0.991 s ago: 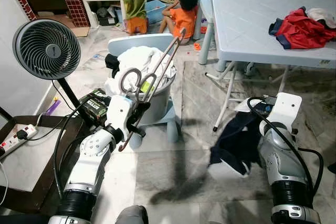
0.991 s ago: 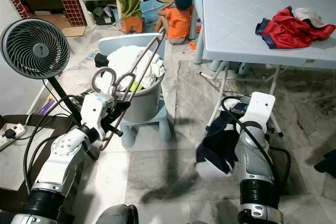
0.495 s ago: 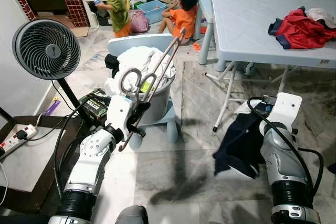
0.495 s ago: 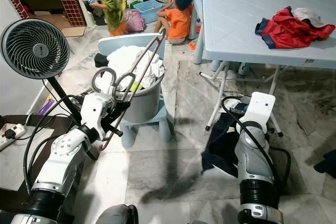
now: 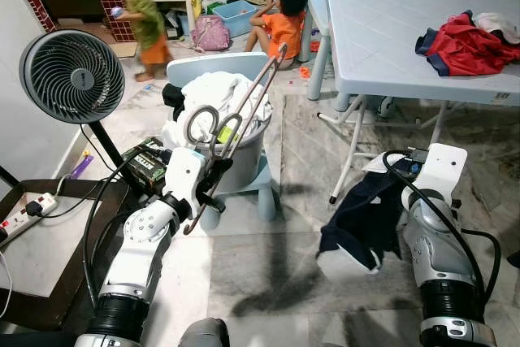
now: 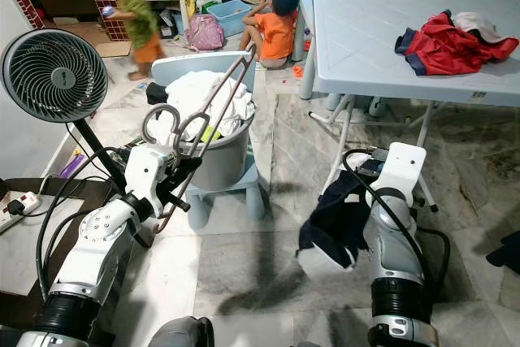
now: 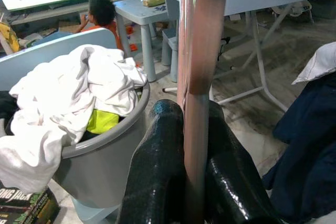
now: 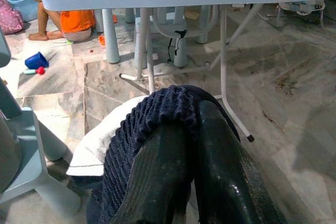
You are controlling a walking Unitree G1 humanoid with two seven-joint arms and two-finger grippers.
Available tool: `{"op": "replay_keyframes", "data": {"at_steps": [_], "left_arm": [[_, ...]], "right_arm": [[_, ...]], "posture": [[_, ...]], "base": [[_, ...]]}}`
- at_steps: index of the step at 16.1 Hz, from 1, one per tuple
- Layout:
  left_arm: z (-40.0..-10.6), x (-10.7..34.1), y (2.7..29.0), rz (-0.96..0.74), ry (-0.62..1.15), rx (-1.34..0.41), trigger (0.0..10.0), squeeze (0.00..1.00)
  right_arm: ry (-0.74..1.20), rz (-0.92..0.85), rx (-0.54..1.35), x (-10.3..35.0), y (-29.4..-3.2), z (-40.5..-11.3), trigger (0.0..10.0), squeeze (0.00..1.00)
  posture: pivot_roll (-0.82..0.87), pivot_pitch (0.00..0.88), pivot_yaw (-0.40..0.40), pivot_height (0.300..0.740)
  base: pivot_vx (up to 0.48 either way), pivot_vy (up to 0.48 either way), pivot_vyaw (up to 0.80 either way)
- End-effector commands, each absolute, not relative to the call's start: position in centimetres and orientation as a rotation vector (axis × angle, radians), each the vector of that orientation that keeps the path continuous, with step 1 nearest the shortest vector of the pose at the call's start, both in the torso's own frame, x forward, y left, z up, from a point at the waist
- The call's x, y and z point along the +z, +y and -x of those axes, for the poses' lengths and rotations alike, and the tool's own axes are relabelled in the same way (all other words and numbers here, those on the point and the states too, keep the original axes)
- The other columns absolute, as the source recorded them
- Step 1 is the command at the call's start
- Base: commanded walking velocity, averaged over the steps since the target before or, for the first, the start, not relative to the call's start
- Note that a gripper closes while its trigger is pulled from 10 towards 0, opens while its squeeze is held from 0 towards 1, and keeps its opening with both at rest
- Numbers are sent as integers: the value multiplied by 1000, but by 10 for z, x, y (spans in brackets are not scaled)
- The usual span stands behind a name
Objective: Hang hanger
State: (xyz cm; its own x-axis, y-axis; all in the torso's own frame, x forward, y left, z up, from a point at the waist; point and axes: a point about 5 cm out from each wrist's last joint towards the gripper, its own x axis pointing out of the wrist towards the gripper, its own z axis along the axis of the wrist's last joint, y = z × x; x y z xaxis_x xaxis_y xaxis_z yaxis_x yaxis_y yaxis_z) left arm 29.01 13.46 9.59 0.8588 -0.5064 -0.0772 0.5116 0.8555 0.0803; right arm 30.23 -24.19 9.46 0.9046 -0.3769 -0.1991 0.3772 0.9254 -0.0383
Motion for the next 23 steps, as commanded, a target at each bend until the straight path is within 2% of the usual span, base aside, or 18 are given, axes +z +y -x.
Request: {"op": "replay_keyframes", "data": {"at_steps": [1, 6, 7, 8, 12, 23], "left_arm": [[-291, 96, 137, -98, 62, -522, 10000, 0], [-292, 96, 138, -80, 69, -492, 10000, 0], [-304, 103, 143, 3, 49, -351, 10000, 0], [-308, 105, 145, 35, 41, -300, 10000, 0], [-308, 106, 145, 40, 41, -296, 10000, 0], [-311, 105, 144, 49, 46, -292, 10000, 0]], "right_arm": [[128, 1, -381, 111, -241, -306, 10000, 0], [125, 10, -367, 111, -238, -305, 10000, 0], [76, -35, -202, 112, -212, -307, 10000, 0], [36, -28, -120, 114, -200, -308, 10000, 0], [26, -92, -41, 116, -194, -305, 10000, 0], [7, -104, 18, 118, -191, -304, 10000, 0]], "posture": [[13, 18, 12, 740], [0, 0, 0, 740], [-1, 4, 12, 740], [-1, 4, 12, 740], [-1, 4, 12, 740], [-5, 4, 10, 740]], "base": [[0, 0, 0], [0, 0, 0], [0, 0, 0], [0, 0, 0], [0, 0, 0], [0, -409, 0]]}}
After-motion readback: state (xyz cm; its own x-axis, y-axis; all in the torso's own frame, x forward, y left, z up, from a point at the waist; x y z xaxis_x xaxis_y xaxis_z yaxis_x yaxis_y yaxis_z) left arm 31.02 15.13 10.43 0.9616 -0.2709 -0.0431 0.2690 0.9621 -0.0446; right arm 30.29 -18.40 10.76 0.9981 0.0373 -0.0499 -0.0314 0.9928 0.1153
